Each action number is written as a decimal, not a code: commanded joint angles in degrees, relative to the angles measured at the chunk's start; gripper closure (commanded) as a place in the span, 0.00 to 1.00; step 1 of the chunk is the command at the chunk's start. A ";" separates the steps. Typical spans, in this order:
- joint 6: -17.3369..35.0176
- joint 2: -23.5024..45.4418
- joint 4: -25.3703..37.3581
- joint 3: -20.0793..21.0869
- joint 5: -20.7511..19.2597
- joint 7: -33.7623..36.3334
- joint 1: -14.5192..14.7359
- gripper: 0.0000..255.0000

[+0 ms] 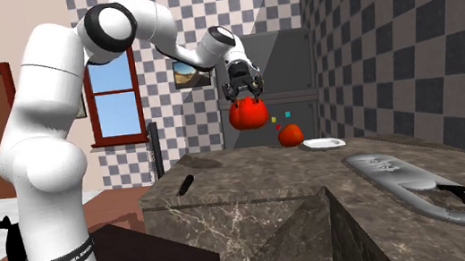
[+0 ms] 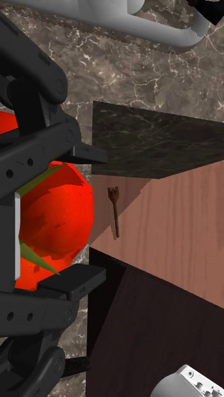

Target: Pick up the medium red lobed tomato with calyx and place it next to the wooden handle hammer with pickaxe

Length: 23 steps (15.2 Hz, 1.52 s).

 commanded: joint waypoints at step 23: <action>25.76 1.98 -6.51 -11.49 -4.85 -20.35 -20.17 1.00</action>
